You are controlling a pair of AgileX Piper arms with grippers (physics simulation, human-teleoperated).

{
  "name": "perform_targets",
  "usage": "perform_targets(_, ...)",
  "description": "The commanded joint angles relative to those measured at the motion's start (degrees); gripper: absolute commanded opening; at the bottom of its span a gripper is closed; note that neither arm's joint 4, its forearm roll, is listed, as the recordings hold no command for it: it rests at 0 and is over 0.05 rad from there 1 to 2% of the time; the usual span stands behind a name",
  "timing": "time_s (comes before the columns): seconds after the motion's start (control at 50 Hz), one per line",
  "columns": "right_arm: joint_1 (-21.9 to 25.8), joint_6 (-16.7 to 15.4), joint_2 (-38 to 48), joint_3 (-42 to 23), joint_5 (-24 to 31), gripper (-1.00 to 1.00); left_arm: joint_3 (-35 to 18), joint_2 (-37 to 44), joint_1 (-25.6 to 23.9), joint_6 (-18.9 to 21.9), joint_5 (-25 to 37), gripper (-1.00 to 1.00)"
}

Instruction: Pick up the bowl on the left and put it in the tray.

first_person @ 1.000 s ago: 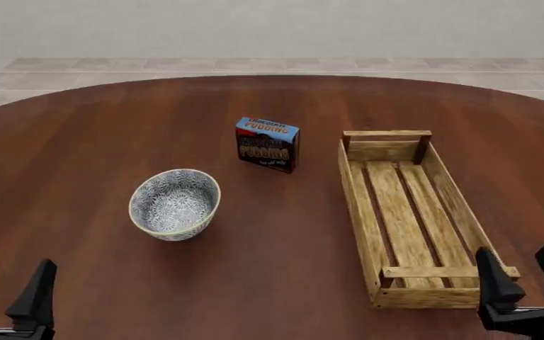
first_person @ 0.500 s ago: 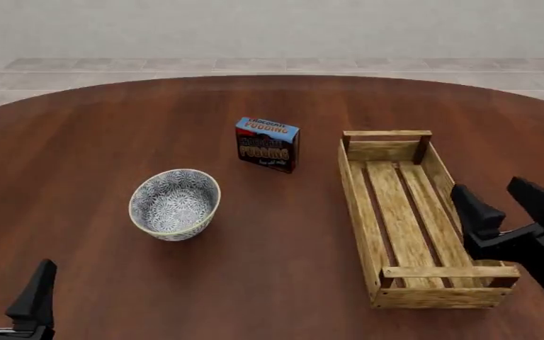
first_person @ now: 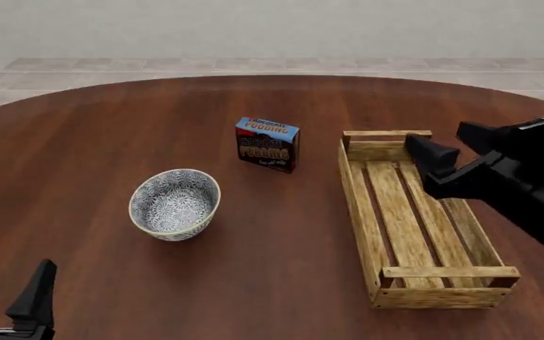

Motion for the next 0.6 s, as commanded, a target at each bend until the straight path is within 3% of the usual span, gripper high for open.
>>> perform_targets(0.02, 5.2, -0.5, 6.3, -5.8, 1.3, 1.00, 0.0, 0.0, 0.0, 0.0, 0.0, 1.00)
perform_targets(0.14, 9.3, 0.0, 9.4, -9.0, 2.8, 1.00, 0.0, 0.0, 0.0, 0.0, 0.0, 1.00)
perform_targets(0.26, 10.6, -1.2, 12.0, -11.1, 3.4, 1.00, 0.0, 0.0, 0.0, 0.0, 0.0, 1.00)
perform_targets(0.6, 15.4, 1.0, 19.9, -15.5, 2.0, 1.00, 0.0, 0.0, 0.0, 0.0, 0.0, 1.00)
